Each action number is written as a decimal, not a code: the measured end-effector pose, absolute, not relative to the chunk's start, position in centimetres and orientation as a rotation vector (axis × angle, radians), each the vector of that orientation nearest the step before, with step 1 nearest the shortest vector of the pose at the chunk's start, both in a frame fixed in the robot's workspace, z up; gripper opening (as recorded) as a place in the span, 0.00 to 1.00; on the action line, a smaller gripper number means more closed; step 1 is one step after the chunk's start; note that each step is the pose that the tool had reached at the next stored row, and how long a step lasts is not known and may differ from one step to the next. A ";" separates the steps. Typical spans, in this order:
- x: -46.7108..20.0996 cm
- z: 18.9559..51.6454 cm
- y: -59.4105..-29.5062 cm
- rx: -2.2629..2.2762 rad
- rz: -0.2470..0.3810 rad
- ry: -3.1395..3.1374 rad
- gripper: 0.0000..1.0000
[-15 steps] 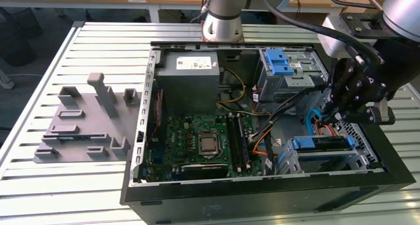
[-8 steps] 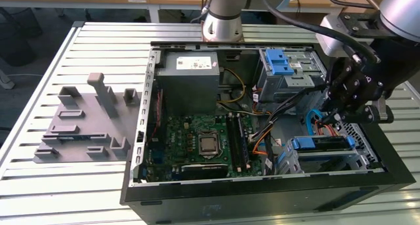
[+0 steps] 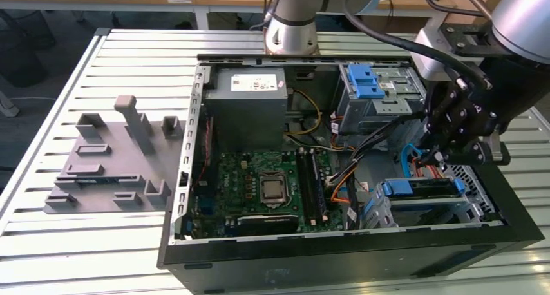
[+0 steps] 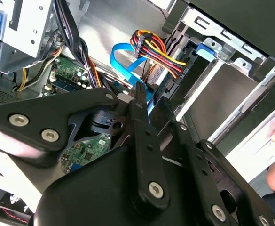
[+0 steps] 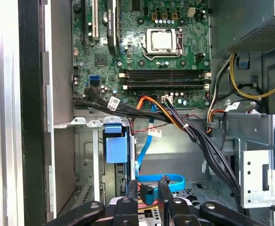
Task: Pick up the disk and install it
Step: 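Insert the second disk wire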
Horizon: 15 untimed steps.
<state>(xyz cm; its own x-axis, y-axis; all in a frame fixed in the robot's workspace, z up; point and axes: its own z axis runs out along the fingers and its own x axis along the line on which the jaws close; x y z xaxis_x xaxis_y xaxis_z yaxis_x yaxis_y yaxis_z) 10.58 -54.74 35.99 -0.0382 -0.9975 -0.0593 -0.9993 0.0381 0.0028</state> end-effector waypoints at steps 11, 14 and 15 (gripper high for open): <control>10.6 35.5 -54.7 -2.165 0.033 2.249 0.23; 10.6 35.5 -54.7 -2.165 0.033 2.249 0.23; 10.6 35.5 -54.7 -2.165 0.033 2.249 0.23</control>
